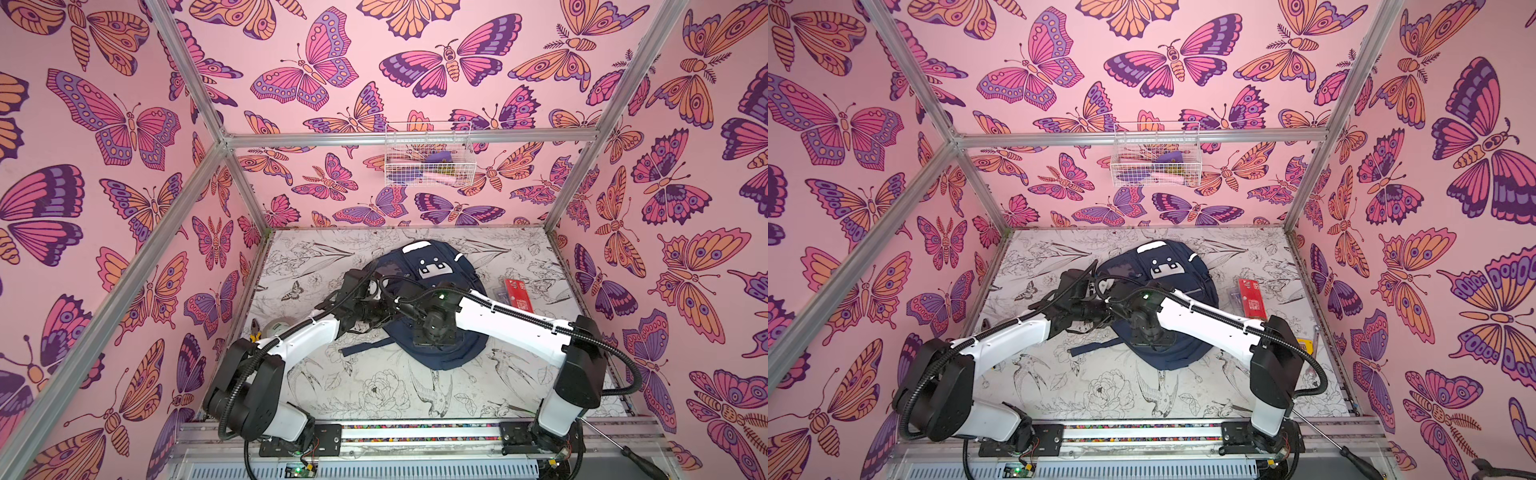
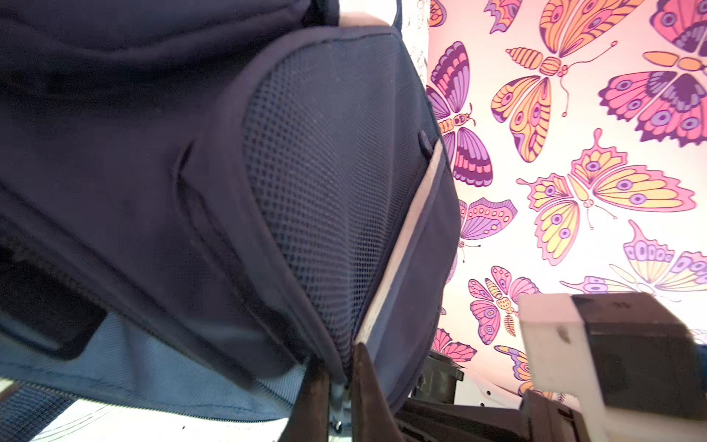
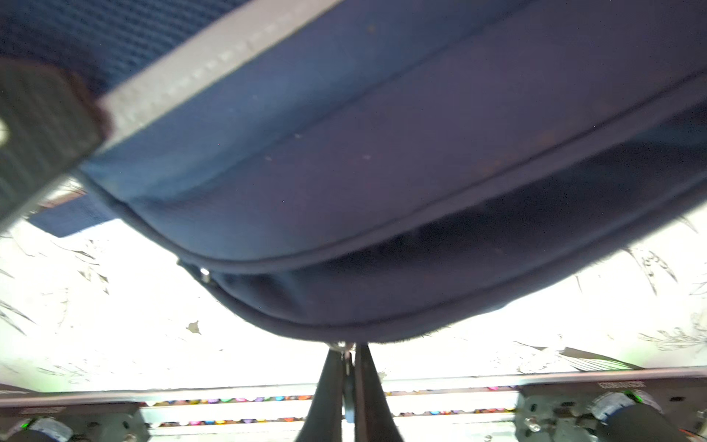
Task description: Pack the student bag
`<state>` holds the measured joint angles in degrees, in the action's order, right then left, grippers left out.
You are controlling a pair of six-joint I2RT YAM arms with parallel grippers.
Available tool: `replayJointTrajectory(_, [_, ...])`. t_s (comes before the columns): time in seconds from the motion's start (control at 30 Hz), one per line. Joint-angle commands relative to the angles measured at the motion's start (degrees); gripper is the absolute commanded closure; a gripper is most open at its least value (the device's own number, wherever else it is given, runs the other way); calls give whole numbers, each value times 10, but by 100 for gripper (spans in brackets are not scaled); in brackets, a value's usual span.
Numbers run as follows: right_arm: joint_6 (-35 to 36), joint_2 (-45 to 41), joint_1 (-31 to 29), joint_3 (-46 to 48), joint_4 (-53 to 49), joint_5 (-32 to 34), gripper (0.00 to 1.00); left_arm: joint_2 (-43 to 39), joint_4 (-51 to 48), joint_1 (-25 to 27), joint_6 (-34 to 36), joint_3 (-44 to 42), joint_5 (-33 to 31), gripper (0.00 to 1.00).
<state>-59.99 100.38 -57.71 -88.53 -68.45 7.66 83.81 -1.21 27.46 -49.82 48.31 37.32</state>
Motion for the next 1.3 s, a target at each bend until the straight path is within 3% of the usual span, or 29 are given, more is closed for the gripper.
replayJointTrajectory(0.0, [19,-24,11,6,-67,17,100,-9,-39,-6,31,12,-48,100])
replayJointTrajectory(0.4, [44,-97,36,101,2,52,100,-10,-75,-22,62,26,-76,100])
replayJointTrajectory(0.63, [82,-141,37,146,101,10,100,1,-103,-42,67,48,-114,100])
replayJointTrajectory(0.77, [126,-117,35,129,124,-46,100,17,-135,-70,55,68,-157,100])
replayJointTrajectory(0.87, [163,-83,23,97,124,-64,100,22,-140,-100,38,73,-133,100])
replayJointTrajectory(0.9, [170,-77,20,91,129,-70,100,19,-141,-106,32,74,-118,92])
replayJointTrajectory(1.0, [171,-67,16,89,163,-102,100,-15,-143,-109,5,59,-106,52])
replayJointTrajectory(1.13, [166,-63,11,106,214,-132,100,-91,-143,-106,-58,4,-115,35])
replayJointTrajectory(1.2, [163,-54,11,105,227,-147,100,-139,-143,-97,-98,-26,-111,18])
replayJointTrajectory(1.27, [165,-48,9,101,233,-152,100,-165,-143,-80,-129,-49,-113,17])
